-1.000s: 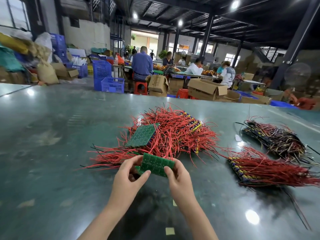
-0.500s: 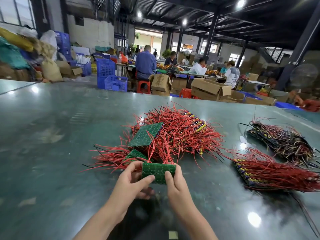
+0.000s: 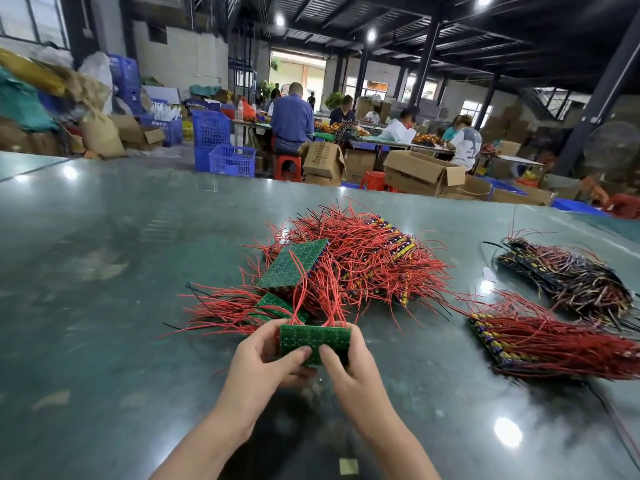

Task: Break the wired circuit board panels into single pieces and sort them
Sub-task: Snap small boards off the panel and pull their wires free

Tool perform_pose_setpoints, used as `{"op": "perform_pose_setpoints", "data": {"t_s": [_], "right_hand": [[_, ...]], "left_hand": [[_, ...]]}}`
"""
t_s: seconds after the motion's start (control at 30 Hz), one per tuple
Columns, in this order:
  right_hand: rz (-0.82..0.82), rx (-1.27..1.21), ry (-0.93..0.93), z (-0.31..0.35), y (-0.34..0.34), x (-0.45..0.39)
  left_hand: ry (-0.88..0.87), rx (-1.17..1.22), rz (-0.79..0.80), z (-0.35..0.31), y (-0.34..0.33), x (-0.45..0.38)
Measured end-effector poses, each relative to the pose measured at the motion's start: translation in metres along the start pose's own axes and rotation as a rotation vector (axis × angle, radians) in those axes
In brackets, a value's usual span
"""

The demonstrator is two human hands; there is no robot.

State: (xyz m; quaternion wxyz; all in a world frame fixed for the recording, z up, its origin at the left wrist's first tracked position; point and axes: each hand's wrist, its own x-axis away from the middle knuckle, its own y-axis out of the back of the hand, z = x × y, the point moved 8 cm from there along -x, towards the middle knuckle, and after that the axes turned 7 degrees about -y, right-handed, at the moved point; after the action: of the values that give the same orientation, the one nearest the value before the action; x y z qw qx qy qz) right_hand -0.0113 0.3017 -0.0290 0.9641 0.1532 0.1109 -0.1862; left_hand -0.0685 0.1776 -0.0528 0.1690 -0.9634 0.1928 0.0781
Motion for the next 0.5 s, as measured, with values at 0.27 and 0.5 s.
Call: {"op": "perform_pose_setpoints", "data": {"t_s": [0.27, 0.5], "right_hand": [[0.018, -0.053, -0.006, 0.0018, 0.0002, 0.0013], [0.065, 0.050, -0.007, 0.0033, -0.0060, 0.0004]], "left_hand": [[-0.012, -0.067, 0.016, -0.0014, 0.0036, -0.0029], [-0.094, -0.165, -0.010, -0.0038, 0.0035, -0.0004]]}}
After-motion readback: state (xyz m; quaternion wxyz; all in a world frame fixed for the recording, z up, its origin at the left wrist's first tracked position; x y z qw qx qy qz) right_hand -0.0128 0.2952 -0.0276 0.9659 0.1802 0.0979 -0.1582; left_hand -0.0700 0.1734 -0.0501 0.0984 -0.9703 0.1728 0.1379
